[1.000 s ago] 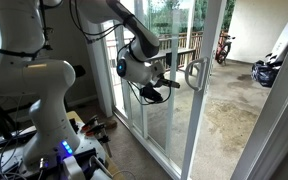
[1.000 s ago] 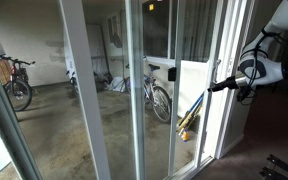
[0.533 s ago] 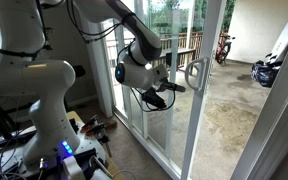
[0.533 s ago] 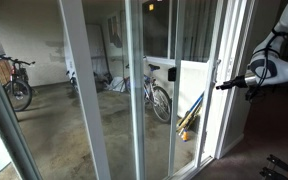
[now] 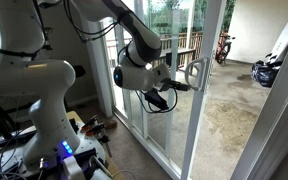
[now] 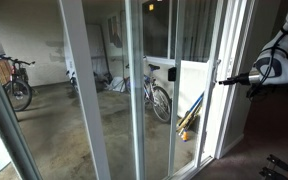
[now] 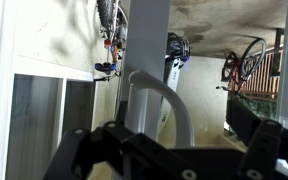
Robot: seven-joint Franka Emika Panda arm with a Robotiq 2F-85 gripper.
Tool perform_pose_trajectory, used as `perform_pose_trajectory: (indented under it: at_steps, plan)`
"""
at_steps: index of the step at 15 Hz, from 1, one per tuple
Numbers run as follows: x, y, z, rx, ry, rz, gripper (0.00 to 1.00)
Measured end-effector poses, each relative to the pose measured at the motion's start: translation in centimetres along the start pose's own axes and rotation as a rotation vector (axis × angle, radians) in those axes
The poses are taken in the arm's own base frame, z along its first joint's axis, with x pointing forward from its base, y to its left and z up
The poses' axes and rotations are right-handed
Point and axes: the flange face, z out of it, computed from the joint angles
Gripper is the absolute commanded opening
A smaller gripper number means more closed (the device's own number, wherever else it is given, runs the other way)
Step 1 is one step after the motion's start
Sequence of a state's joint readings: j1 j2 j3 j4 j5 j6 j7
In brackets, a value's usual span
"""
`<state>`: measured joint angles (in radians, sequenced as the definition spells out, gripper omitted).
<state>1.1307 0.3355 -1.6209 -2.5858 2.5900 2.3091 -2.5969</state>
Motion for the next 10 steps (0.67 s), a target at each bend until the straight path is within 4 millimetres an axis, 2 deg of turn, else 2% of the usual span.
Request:
perform_pose_trajectory:
  at_steps: [4, 10]
  plan:
    - [0.5, -1.6, 0.6, 0.031, 0.007, -0.009, 1.00]
    - [2.1, -1.2, 0.9, 0.024, 0.041, -0.018, 1.00]
